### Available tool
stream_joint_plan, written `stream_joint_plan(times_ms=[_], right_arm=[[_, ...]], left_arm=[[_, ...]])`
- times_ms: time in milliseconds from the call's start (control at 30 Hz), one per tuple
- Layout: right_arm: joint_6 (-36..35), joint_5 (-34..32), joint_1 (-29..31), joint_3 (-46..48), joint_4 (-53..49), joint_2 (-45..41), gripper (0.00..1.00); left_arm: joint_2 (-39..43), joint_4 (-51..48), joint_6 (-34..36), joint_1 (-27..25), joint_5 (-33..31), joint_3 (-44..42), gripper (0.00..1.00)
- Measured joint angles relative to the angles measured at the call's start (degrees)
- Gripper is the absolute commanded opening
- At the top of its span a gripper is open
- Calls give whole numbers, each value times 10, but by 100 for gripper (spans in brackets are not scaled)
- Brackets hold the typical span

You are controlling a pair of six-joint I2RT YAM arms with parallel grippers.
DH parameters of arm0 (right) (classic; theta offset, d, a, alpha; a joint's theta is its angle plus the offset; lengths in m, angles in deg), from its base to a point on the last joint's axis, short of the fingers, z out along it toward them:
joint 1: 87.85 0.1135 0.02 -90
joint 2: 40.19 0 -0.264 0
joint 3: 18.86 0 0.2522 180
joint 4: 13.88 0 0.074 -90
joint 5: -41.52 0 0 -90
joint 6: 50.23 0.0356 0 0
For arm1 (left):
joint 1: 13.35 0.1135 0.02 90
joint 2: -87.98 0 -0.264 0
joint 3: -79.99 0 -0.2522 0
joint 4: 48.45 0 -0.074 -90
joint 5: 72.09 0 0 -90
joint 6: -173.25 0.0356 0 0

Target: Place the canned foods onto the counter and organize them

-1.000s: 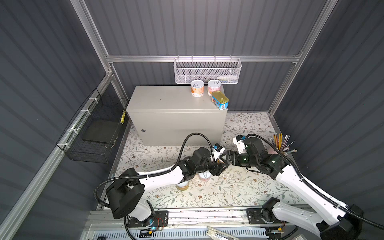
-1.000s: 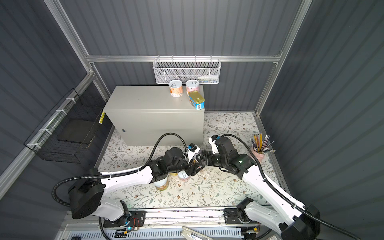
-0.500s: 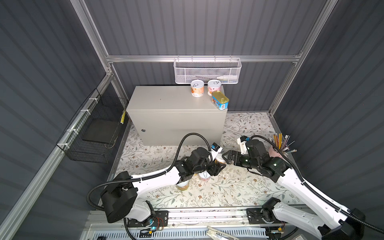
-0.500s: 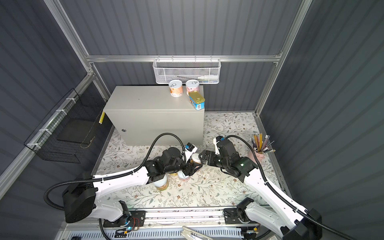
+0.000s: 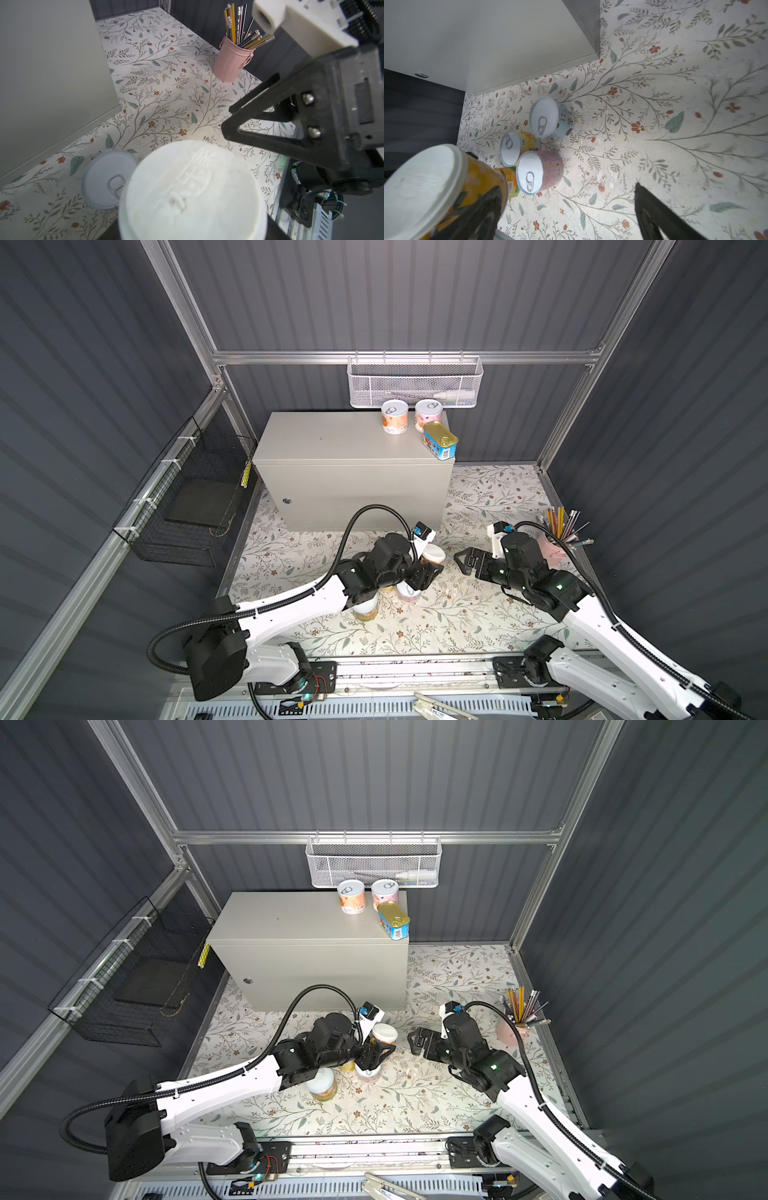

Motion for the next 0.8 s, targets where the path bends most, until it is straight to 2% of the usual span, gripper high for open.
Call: stream_joint_plan(times_ms=[333, 800], right_arm=[[-11, -39, -3, 25, -12, -27, 99], [-8, -37, -3, 53, -33, -86, 99]], left_arm=[[10, -51, -11, 0, -19, 61, 51], [10, -96, -37, 0, -25, 148, 51]])
